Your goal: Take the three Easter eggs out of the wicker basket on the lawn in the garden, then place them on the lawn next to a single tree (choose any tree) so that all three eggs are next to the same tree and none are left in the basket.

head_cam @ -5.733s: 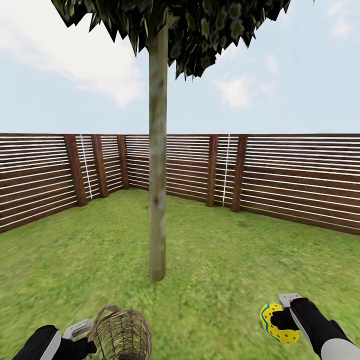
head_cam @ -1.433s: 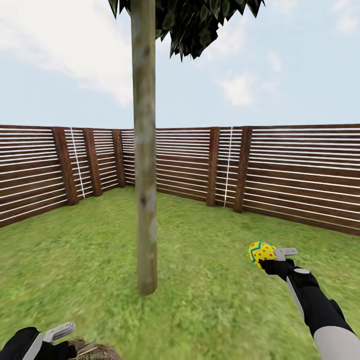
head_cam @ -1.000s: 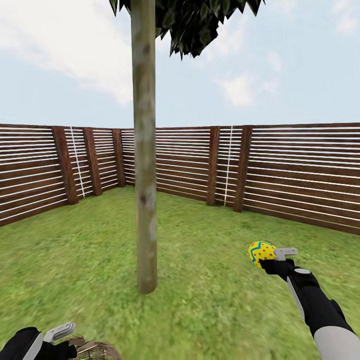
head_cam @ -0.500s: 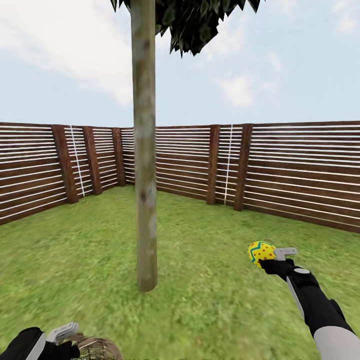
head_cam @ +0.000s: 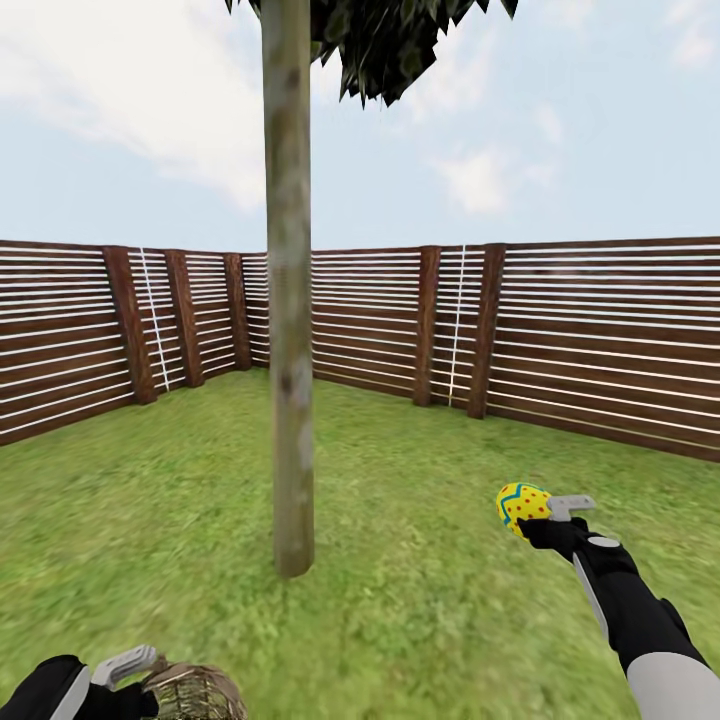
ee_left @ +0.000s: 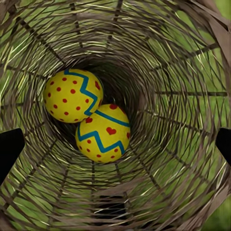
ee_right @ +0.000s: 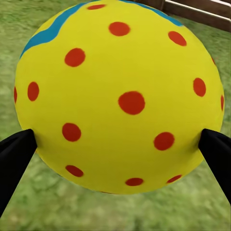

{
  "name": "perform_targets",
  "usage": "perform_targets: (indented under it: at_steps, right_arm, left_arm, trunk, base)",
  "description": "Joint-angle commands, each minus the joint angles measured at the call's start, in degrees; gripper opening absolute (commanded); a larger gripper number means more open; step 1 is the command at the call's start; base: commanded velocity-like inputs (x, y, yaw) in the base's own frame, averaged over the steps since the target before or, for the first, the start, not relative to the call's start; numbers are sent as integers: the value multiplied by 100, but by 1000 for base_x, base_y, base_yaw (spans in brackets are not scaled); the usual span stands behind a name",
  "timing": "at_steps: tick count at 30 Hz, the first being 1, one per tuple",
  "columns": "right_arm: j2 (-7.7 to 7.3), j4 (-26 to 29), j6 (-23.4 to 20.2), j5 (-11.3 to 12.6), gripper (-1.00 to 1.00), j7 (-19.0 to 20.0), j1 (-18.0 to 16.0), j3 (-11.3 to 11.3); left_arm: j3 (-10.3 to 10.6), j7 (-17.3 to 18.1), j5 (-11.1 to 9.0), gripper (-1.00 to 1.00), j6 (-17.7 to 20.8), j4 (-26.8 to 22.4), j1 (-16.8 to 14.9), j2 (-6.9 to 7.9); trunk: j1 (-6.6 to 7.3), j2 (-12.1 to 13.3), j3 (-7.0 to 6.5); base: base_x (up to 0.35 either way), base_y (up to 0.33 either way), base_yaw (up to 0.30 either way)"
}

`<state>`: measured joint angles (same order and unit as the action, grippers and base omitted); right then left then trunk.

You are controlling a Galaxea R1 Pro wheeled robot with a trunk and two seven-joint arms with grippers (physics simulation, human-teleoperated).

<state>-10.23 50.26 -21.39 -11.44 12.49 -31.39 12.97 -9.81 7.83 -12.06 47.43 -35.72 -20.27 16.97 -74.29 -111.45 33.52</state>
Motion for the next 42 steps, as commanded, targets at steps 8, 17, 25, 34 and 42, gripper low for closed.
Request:
perform_targets:
  at_steps: [8, 17, 25, 34, 42]
  right_arm:
    - [3, 10, -23, -60, -100, 52, -4, 21]
    - [11, 10, -17, -60, -100, 52, -4, 13]
    - [12, 10, -15, -60, -100, 54, 0, 13]
    - [12, 5, -15, -60, -100, 54, -4, 5]
    - [12, 10, -15, -60, -100, 54, -5, 4]
  left_arm:
    - [-47, 35, 7, 100, 30, -5, -3, 15]
    - [-47, 35, 6, 100, 31, -5, -3, 17]
    - [-39, 35, 11, 100, 30, -5, -3, 8]
    - [-39, 35, 11, 100, 29, -5, -3, 8]
    - [-46, 35, 3, 100, 34, -5, -3, 18]
  trunk:
    - [-176, -326, 151]
    - [-373, -687, 312]
    - [-549, -1007, 456]
    - [-747, -1368, 618]
    - [-923, -1689, 761]
  base:
    - [0, 0, 0]
    - [0, 0, 0]
    - [0, 0, 0]
    - [0, 0, 0]
    - [0, 0, 0]
